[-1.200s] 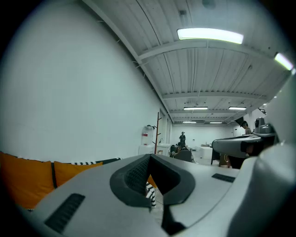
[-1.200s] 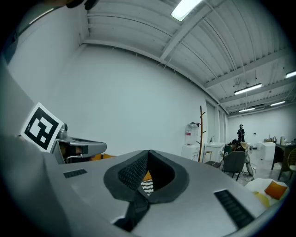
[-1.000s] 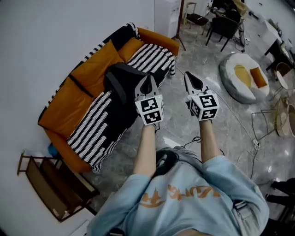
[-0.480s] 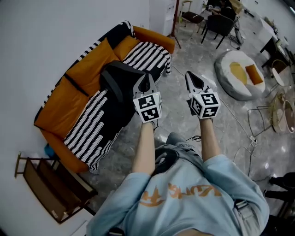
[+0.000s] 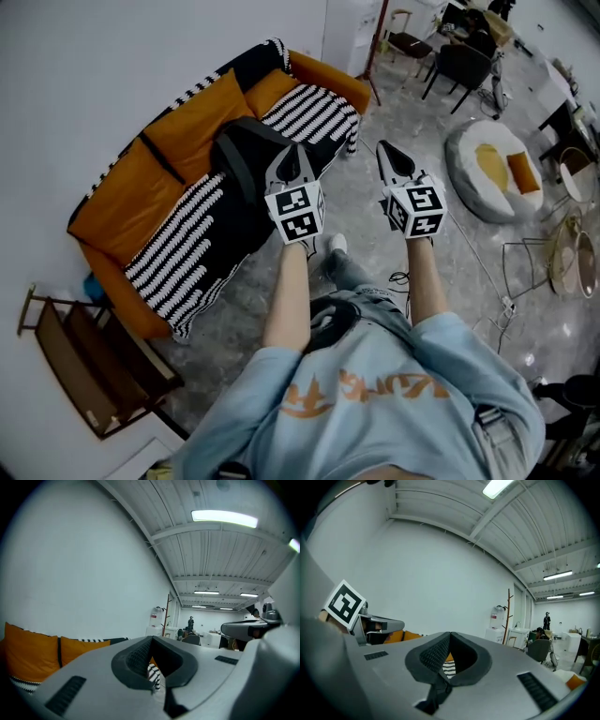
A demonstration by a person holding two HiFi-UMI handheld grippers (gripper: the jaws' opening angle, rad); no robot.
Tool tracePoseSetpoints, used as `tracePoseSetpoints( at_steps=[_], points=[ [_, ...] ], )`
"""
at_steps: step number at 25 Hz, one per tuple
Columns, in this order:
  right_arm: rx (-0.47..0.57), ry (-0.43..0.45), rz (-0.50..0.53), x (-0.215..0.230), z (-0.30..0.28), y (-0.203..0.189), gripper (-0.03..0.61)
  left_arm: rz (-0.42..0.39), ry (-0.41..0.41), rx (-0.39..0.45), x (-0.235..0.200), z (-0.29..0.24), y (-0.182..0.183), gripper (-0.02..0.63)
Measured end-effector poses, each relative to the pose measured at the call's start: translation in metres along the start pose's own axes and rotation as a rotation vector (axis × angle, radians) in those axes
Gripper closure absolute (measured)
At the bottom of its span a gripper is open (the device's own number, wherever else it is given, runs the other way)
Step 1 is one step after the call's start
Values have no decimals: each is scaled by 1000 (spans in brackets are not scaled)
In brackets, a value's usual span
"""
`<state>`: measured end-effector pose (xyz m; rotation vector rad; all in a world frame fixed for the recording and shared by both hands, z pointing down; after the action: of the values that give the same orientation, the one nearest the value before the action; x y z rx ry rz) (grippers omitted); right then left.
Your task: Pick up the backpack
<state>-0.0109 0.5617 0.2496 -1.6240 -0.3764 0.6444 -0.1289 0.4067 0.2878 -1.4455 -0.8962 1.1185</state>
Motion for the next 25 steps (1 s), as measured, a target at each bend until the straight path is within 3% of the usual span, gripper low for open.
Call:
tracePoseSetpoints(
  at_steps=[6, 13, 21, 25],
  points=[
    [23, 69, 16, -20, -35, 5, 580, -32, 19, -15, -25, -12, 5, 598],
    [-34, 138, -20, -23, -105, -25, 580, -27, 73, -82, -62, -55, -21, 600],
    [-130, 235, -38, -30, -216, -51, 580, 76, 123, -174, -109, -130, -57, 598],
    [-177, 298, -37, -32, -270, -66, 580, 134, 156, -176, -135, -169, -67, 598]
  ],
)
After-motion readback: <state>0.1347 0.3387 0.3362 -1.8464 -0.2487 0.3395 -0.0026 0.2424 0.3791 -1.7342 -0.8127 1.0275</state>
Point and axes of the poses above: the fingertips, and each gripper's own axes: z backward along the fingers, x to its right, y out of its top, the point moved 4 cm from there along z, backward along the fingers, and after that the axes turned 13 degrees about -y, right-handed, at the moved point
